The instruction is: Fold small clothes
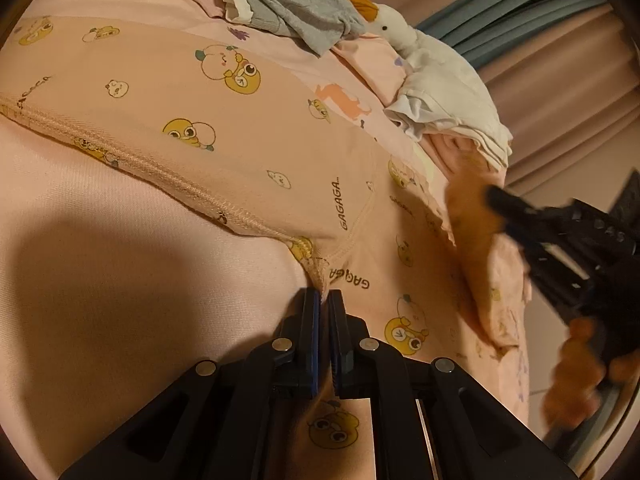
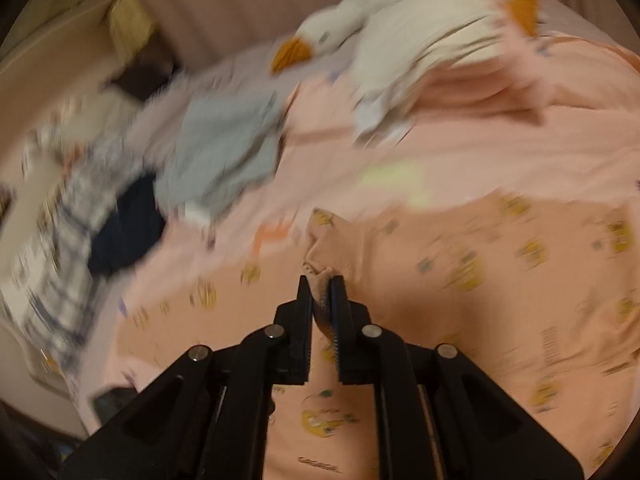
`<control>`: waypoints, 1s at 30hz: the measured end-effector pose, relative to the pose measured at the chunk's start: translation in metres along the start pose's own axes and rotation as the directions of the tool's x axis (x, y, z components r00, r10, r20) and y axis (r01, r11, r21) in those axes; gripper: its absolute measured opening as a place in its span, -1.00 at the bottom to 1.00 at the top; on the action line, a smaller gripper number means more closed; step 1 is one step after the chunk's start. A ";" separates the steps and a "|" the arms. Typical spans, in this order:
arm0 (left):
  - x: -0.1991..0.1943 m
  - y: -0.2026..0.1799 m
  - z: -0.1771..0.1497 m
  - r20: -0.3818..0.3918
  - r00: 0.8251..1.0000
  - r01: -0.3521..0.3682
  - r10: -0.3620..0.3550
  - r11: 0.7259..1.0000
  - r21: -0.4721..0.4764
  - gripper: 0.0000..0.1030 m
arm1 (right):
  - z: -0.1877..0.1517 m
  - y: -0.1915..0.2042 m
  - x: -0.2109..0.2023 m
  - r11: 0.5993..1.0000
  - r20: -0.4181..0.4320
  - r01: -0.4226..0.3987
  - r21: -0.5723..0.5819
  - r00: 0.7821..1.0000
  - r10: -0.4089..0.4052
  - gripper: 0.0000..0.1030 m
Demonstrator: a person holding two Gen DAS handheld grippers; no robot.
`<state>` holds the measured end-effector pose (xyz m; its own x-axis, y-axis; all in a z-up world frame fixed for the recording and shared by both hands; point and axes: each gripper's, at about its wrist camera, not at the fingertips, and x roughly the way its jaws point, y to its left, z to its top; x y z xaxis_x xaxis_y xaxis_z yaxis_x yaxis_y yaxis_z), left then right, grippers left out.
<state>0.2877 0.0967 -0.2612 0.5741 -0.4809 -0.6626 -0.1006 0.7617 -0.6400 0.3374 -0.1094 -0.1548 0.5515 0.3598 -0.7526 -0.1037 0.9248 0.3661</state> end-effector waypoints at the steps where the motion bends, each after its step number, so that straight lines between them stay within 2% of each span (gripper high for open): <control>1: 0.000 -0.001 0.001 -0.001 1.000 0.001 -0.001 1.000 0.005 -0.84 | -0.005 0.008 0.006 1.000 -0.025 0.001 -0.028 1.000 -0.002 -0.55; 2: -0.001 -0.001 0.001 -0.004 1.000 0.008 -0.008 1.000 0.013 -0.84 | -0.009 0.014 0.015 0.998 -0.073 -0.005 -0.059 0.997 0.001 -0.23; 3: -0.003 -0.002 0.002 -0.011 1.000 0.021 -0.021 0.999 0.023 -0.84 | -0.010 0.016 0.021 0.997 -0.136 -0.019 -0.070 0.991 0.010 -0.11; 5: -0.007 -0.007 0.008 -0.057 0.998 -0.011 0.014 0.999 0.044 -0.83 | -0.012 0.003 0.013 0.998 -0.183 -0.015 -0.060 0.983 0.004 -0.06; 6: -0.011 -0.008 0.011 -0.064 0.997 -0.031 0.034 0.998 0.053 -0.83 | -0.011 -0.002 0.005 0.998 -0.176 -0.005 -0.070 0.984 -0.007 -0.02; 7: -0.018 -0.011 0.013 -0.050 0.996 -0.073 0.077 0.995 0.072 -0.76 | -0.011 -0.007 -0.005 0.996 -0.163 0.012 -0.085 0.986 -0.025 0.13; 8: -0.033 -0.017 0.016 0.017 0.987 -0.158 0.158 0.981 0.108 -0.66 | -0.010 -0.018 -0.024 0.993 -0.128 0.053 -0.109 0.990 -0.067 0.34; 9: -0.048 -0.019 0.018 0.090 0.974 -0.220 0.209 0.966 0.136 -0.57 | -0.011 -0.026 -0.038 0.989 -0.094 0.086 -0.123 0.991 -0.098 0.44; 10: -0.060 -0.019 0.020 0.152 0.961 -0.254 0.233 0.957 0.143 -0.22 | -0.012 -0.037 -0.056 0.980 -0.045 0.140 -0.142 0.988 -0.148 0.57; 11: -0.073 -0.014 0.023 0.203 0.950 -0.267 0.238 0.955 0.129 0.31 | -0.013 -0.044 -0.067 0.970 -0.006 0.184 -0.157 0.982 -0.187 0.60; 12: -0.088 -0.001 0.028 0.244 0.939 -0.266 0.243 0.962 0.065 0.56 | -0.016 -0.054 -0.079 0.954 0.042 0.245 -0.174 0.970 -0.241 0.60; 13: -0.094 0.012 0.033 0.248 0.937 -0.256 0.246 0.967 0.007 0.81 | -0.018 -0.071 -0.092 0.924 0.108 0.333 -0.187 0.942 -0.317 0.60; 14: -0.098 0.030 0.037 0.232 0.942 -0.235 0.242 0.970 -0.059 0.81 | -0.021 -0.086 -0.098 0.897 0.154 0.401 -0.185 0.914 -0.377 0.59; 15: -0.101 0.056 0.042 0.198 0.956 -0.186 0.216 0.970 -0.158 0.81 | -0.023 -0.100 -0.101 0.882 0.169 0.436 -0.180 0.897 -0.409 0.58; 16: -0.105 0.078 0.043 0.196 0.964 -0.128 0.180 0.959 -0.251 0.81 | -0.025 -0.116 -0.102 0.870 0.168 0.464 -0.167 0.883 -0.439 0.49; 17: -0.107 0.091 0.044 0.210 0.966 -0.080 0.152 0.945 -0.317 0.81 | -0.028 -0.140 -0.102 0.871 0.145 0.476 -0.122 0.877 -0.459 0.26; 18: -0.113 0.111 0.044 0.253 0.964 0.022 0.084 0.920 -0.390 0.81 | -0.032 -0.158 -0.101 0.876 0.120 0.474 -0.084 0.878 -0.463 0.11; 19: -0.118 0.119 0.045 0.283 0.958 0.074 0.052 0.906 -0.417 0.81 | -0.039 -0.182 -0.093 0.873 0.065 0.486 -0.034 0.873 -0.484 -0.21; 20: -0.124 0.125 0.048 0.316 0.948 0.098 0.049 0.896 -0.434 0.81 | -0.043 -0.196 -0.084 0.861 0.016 0.509 -0.020 0.861 -0.509 -0.42; 21: -0.129 0.127 0.053 0.346 0.935 0.084 0.079 0.897 -0.433 0.81 | -0.048 -0.205 -0.077 0.854 -0.017 0.521 -0.017 0.853 -0.521 -0.44; 22: -0.133 0.125 0.061 0.367 0.921 0.035 0.129 0.912 -0.409 0.81 | -0.055 -0.218 -0.071 0.864 -0.034 0.504 -0.013 0.863 -0.504 -0.44; 23: -0.131 0.125 0.069 0.368 0.911 -0.037 0.188 0.924 -0.380 0.81 | -0.059 -0.223 -0.071 0.878 -0.014 0.479 0.001 0.878 -0.479 -0.43; 24: -0.127 0.126 0.076 0.348 0.907 -0.094 0.236 0.920 -0.379 0.81 | -0.061 -0.226 -0.074 0.888 0.014 0.458 0.022 0.888 -0.459 -0.43; 25: -0.117 0.132 0.084 0.301 0.908 -0.157 0.292 0.903 -0.400 0.74 | -0.063 -0.228 -0.077 0.895 0.030 0.444 0.042 0.895 -0.445 -0.34; 26: -0.114 0.135 0.089 0.303 0.904 -0.163 0.301 0.899 -0.406 0.73 | -0.063 -0.231 -0.078 0.901 0.037 0.428 0.068 0.901 -0.431 -0.15; 27: -0.114 0.133 0.092 0.350 0.875 -0.178 0.334 0.895 -0.409 0.64 | -0.063 -0.234 -0.079 0.907 0.039 0.408 0.102 0.910 -0.414 -0.06; 28: -0.112 0.129 0.096 0.368 0.852 -0.210 0.372 0.887 -0.411 0.16 | -0.063 -0.238 -0.081 0.918 0.049 0.373 0.134 0.923 -0.382 0.00; 29: -0.105 0.127 0.102 0.354 0.843 -0.257 0.405 0.882 -0.395 -0.37 | -0.063 -0.241 -0.082 0.931 0.065 0.328 0.159 0.938 -0.342 -0.01; 30: -0.098 0.126 0.108 0.332 0.838 -0.302 0.433 0.874 -0.380 -0.56 | -0.063 -0.242 -0.082 0.937 0.075 0.306 0.166 0.944 -0.321 -0.03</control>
<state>0.3069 0.2868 -0.2348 0.7071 0.0709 -0.7035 -0.5698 0.6463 -0.5076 0.2651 -0.3544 -0.2166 0.6162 0.0332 -0.7869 0.2092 0.9563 0.2042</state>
